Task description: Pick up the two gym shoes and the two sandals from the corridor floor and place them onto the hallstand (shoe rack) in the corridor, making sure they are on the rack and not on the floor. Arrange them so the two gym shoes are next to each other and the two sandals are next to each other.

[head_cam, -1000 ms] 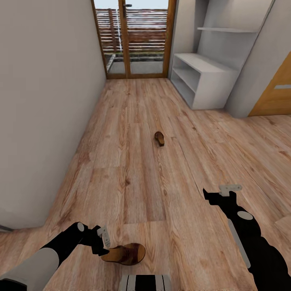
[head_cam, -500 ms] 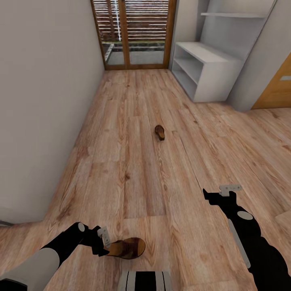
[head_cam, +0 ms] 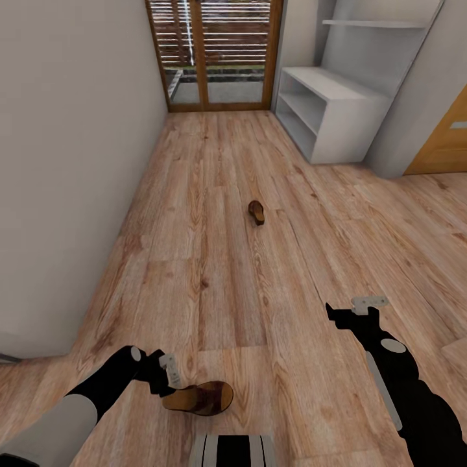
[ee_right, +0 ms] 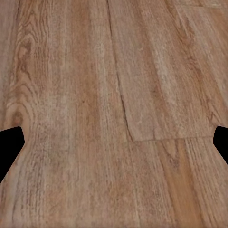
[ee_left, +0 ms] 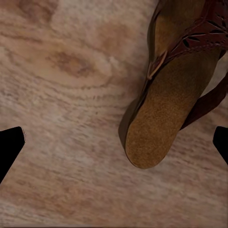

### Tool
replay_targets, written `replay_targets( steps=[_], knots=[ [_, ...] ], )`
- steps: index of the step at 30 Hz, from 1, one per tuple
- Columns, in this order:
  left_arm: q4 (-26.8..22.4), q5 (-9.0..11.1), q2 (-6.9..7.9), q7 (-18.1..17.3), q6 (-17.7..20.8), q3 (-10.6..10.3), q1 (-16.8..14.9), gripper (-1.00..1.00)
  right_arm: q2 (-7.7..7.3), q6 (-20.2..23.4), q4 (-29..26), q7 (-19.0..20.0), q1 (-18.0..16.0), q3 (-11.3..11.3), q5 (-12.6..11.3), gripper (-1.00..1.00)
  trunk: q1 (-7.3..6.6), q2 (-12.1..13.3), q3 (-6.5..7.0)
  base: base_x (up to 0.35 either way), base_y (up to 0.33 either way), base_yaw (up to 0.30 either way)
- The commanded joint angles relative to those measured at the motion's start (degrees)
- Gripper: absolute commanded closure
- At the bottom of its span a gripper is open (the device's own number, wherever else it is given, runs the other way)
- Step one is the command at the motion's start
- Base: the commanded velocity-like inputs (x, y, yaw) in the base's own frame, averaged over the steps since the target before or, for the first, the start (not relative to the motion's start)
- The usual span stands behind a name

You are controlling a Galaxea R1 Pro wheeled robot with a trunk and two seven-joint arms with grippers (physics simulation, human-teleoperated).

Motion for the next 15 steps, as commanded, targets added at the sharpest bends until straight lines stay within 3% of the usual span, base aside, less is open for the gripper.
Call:
replay_targets(
  steps=[1,10,15],
  knots=[
    [-0.4,0.0,0.05,-0.2,0.8,-0.3,0.0,-1.0,-0.01,0.3,-0.1,0.1,0.0,0.0,0.0,-1.0,-0.01,0.0,-0.04,0.0,0.0,0.0],
    [-1.1,-0.2,0.08,-0.2,2.2,-0.4,0.1,-1.0,-0.01,0.3,-0.1,0.1,0.0,0.0,0.0,-1.0,-0.01,0.0,-0.04,0.0,0.0,0.0],
    [-1.2,-0.3,0.1,-0.1,2.3,-0.3,0.1,-1.0,-0.02,0.3,-0.1,0.1,0.0,0.0,0.0,-1.0,0.12,-0.1,-1.3,0.0,0.0,0.0]
  ],
)
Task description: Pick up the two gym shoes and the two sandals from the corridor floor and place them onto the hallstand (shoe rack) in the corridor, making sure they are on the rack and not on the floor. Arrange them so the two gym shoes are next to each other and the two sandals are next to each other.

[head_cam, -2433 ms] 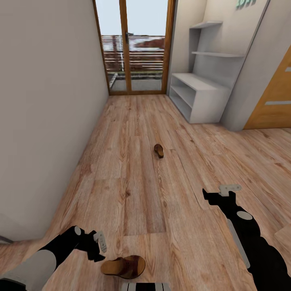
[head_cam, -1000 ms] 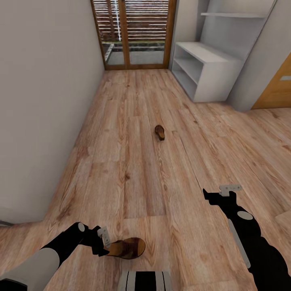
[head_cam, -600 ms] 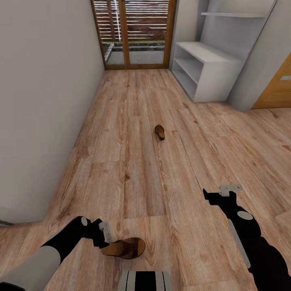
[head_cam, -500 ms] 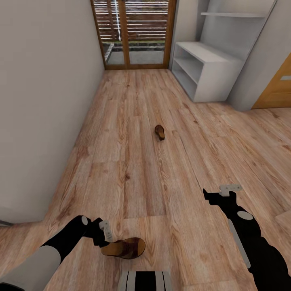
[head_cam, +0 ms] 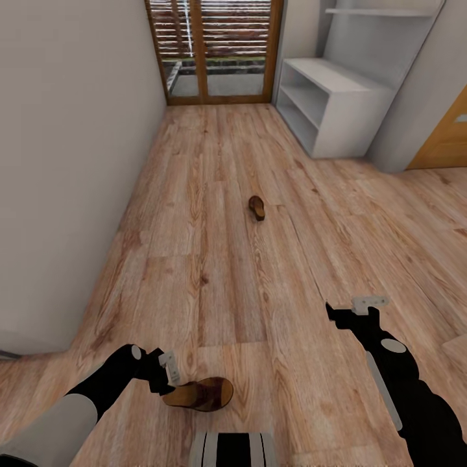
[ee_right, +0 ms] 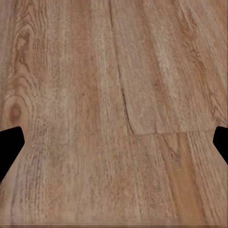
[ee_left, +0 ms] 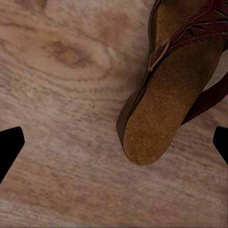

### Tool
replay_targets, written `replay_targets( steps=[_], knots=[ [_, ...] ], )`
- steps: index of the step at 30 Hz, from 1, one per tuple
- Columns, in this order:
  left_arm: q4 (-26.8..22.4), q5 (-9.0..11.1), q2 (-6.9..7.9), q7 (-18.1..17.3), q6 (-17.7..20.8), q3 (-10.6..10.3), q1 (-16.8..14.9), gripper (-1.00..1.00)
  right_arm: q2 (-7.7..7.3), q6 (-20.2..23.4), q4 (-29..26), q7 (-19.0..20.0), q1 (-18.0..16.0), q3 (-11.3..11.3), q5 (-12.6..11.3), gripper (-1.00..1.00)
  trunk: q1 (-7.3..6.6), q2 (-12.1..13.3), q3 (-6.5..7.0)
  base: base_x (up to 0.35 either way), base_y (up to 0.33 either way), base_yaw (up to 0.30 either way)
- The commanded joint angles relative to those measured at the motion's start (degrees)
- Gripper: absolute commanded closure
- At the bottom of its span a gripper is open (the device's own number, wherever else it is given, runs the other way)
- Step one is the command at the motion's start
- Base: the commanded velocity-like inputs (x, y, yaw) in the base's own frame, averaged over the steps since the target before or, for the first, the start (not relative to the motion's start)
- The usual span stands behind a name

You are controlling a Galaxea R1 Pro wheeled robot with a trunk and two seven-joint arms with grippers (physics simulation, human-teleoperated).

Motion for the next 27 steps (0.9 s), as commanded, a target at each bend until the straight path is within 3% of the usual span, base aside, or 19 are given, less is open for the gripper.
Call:
replay_targets(
  steps=[1,12,27],
  knots=[
    [-0.2,0.0,0.04,-0.1,0.5,-0.2,0.0,-1.0,-0.02,0.3,-0.1,0.1,0.0,0.0,0.0,-1.0,0.01,0.0,-0.33,0.0,0.0,0.0],
    [-0.2,0.1,0.01,0.6,0.5,-0.2,-0.1,-1.0,-0.08,0.3,-0.1,0.1,0.0,-0.1,0.0,-1.0,0.3,-0.2,-3.66,0.0,0.0,0.0],
    [-0.2,0.0,-0.23,0.7,0.5,-0.3,-0.1,-1.0,-0.16,0.3,-0.2,0.1,0.0,-0.1,0.0,-1.0,0.3,-0.2,-4.26,0.0,0.0,0.0]
  ],
)
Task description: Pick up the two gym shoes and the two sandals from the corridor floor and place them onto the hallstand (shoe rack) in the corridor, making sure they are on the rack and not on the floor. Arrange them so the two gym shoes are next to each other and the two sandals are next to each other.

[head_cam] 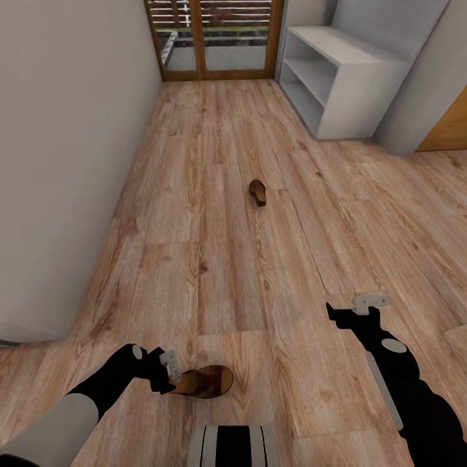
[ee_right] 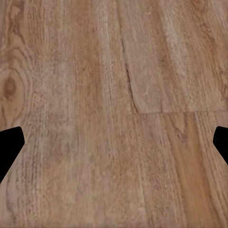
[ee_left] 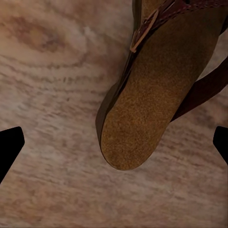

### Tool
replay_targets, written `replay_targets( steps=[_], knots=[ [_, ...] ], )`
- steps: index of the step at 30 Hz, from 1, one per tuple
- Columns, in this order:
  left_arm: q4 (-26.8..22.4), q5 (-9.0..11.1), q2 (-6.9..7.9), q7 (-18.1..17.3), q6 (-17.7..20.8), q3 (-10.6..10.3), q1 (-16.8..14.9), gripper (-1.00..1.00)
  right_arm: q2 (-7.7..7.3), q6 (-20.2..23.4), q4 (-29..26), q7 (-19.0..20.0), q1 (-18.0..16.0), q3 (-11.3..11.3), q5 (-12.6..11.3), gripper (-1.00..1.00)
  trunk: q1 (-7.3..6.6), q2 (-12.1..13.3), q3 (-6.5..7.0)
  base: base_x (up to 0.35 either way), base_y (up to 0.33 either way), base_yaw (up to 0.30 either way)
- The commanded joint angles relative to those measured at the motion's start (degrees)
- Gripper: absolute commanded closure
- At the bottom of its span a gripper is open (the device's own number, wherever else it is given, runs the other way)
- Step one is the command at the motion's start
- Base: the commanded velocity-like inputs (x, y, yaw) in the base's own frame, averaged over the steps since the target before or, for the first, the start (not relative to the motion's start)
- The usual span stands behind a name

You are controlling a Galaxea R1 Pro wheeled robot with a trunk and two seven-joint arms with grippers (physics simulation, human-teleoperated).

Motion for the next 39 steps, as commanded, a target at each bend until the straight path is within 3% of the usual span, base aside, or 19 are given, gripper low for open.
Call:
replay_targets(
  steps=[1,18,24,34,37,39],
  knots=[
    [-0.1,0.0,-0.01,-0.2,0.5,-0.3,0.0,-1.0,-0.01,0.3,-0.1,0.1,0.0,0.0,0.0,-1.0,-0.01,0.0,-0.04,0.0,0.0,0.0],
    [-0.1,0.0,-0.86,0.1,0.5,-1.5,0.0,-1.0,-0.09,0.3,-0.1,0.1,0.0,0.0,0.0,-1.0,-0.01,0.0,-0.05,0.0,0.0,0.0],
    [-0.1,0.0,-0.92,2.0,0.5,-1.5,0.0,-1.0,-0.14,0.2,-0.1,0.2,0.0,-0.1,0.0,-1.0,-0.01,0.0,-0.05,0.0,0.0,0.0],
    [-0.1,0.0,-1.03,2.8,0.5,-1.5,0.0,-1.0,-1.54,-0.9,-0.1,0.5,0.0,-0.6,0.0,-1.0,-0.01,0.0,-0.05,0.0,0.0,0.0],
    [-0.1,0.0,-1.03,2.9,0.5,-1.5,0.0,-1.0,-1.73,-3.4,0.0,0.5,0.1,-0.7,0.0,-1.0,-0.01,0.0,-0.05,0.0,0.0,0.0],
    [-0.1,0.0,-1.03,2.9,0.5,-1.5,0.0,-1.0,-1.82,-8.7,0.1,0.4,0.2,-0.7,0.0,-1.0,-0.01,0.0,-0.05,0.0,0.0,0.0]
  ],
)
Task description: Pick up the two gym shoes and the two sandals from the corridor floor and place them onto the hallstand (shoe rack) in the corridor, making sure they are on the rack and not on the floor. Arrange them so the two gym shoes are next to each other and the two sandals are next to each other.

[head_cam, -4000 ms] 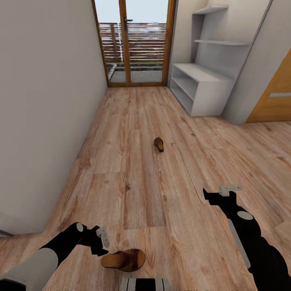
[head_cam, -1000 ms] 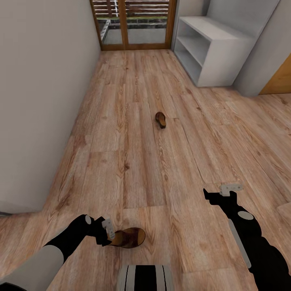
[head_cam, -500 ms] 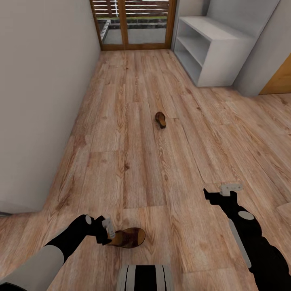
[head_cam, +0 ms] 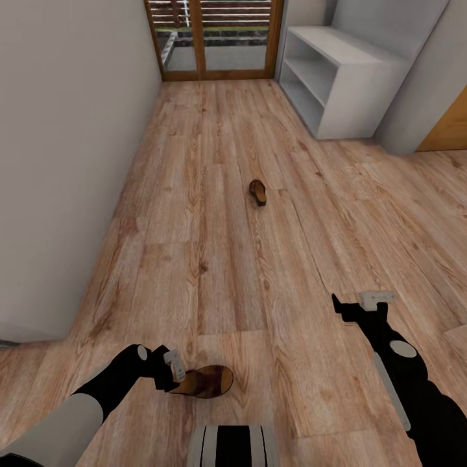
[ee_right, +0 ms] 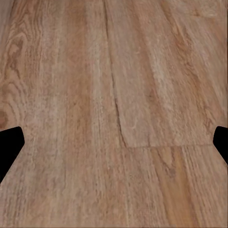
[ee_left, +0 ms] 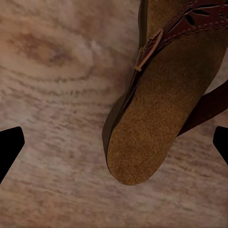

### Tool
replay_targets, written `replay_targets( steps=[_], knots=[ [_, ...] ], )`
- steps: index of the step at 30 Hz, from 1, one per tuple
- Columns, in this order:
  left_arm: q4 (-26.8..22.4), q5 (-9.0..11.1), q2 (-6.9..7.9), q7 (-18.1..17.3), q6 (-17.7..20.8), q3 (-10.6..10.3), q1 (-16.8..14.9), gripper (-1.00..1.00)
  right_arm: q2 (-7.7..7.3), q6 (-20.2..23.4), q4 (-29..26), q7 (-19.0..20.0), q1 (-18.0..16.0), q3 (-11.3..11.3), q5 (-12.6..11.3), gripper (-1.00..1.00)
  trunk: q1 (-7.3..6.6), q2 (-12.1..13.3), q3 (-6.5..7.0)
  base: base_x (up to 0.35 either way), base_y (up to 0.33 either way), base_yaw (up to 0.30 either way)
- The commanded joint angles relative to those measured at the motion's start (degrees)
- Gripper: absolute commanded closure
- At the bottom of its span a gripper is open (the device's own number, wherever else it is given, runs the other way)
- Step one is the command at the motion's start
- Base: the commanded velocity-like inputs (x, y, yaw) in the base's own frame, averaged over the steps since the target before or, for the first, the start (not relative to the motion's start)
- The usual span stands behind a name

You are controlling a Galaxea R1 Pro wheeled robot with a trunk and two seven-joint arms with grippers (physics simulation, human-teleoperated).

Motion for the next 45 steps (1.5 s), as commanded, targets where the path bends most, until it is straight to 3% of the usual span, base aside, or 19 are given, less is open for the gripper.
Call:
replay_targets(
  steps=[1,4,9,20,23,30,35,42,45],
  knots=[
    [-0.1,0.0,0.05,-0.2,0.4,-0.2,0.0,-1.0,0.0,-0.7,0.0,0.1,0.0,0.0,0.0,-1.0,-0.01,0.0,-0.04,0.0,0.0,0.0],
    [-0.1,0.0,0.05,-0.1,0.4,-0.3,0.0,-1.0,0.03,-4.0,0.1,0.0,0.1,0.0,0.0,-1.0,0.02,0.0,-0.26,0.0,0.0,0.0],
    [-0.1,0.0,0.09,-0.1,0.4,-0.3,0.0,-1.0,0.03,-4.8,0.2,0.0,0.2,0.0,0.0,-1.0,0.15,-0.1,-1.37,0.0,0.0,0.0],
    [-0.1,-0.1,0.14,-0.1,0.4,-0.6,0.0,-1.0,0.04,-5.1,0.2,0.0,0.2,-0.1,0.0,-1.0,0.15,-0.1,-1.37,0.0,0.0,0.0],
    [-0.1,-0.9,0.14,-0.1,0.4,-0.5,0.0,-1.0,0.04,-5.1,0.1,0.0,0.2,-0.1,0.0,-1.0,0.15,-0.1,-1.37,0.0,0.0,0.0],
    [-0.1,-3.2,0.14,-0.1,0.5,-0.3,0.0,-1.0,0.04,-5.0,0.1,0.0,0.2,-0.1,0.0,-1.0,0.33,-0.2,-2.92,0.0,0.0,0.0],
    [-0.3,-5.1,0.09,-0.1,0.5,-0.4,0.0,-1.0,0.04,-5.0,0.1,0.0,0.2,-0.1,0.0,-1.0,0.33,-0.2,-2.92,0.0,0.0,0.0],
    [-3.6,-9.5,-0.02,-0.1,3.0,-0.2,0.0,-1.0,0.04,-5.0,0.1,0.0,0.2,-0.1,0.0,-1.0,0.33,-0.2,-2.92,0.0,0.0,0.0],
    [-4.3,-10.0,-0.03,-0.1,3.5,-0.2,0.1,-1.0,0.04,-5.0,0.1,0.0,0.2,-0.1,0.0,-1.0,0.33,-0.2,-2.92,0.0,0.0,0.0]
  ],
)
